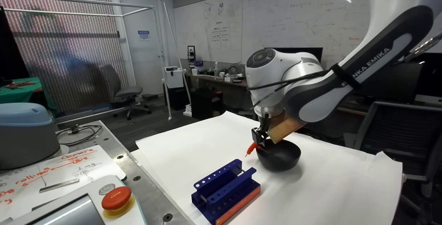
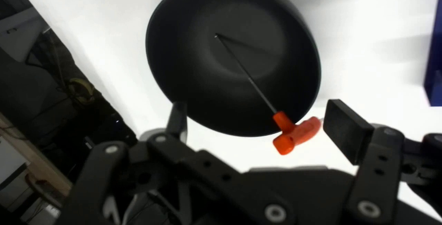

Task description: Put the orange object in the black bowl

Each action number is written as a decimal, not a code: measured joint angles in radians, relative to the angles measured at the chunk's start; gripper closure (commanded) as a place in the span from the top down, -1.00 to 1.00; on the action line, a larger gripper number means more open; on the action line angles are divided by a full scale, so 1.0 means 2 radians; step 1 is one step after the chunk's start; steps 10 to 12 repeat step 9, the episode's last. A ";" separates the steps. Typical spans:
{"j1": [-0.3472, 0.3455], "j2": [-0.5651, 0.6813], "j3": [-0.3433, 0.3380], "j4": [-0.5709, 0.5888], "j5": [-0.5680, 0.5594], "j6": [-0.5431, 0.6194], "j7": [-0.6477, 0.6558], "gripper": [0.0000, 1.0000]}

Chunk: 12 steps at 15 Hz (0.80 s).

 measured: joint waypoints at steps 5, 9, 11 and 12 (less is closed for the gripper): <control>-0.022 -0.111 0.032 -0.077 0.192 0.020 -0.154 1.00; -0.037 -0.181 0.050 -0.112 0.287 0.011 -0.235 1.00; -0.037 -0.181 0.050 -0.112 0.287 0.011 -0.235 1.00; -0.037 -0.181 0.050 -0.112 0.287 0.011 -0.235 1.00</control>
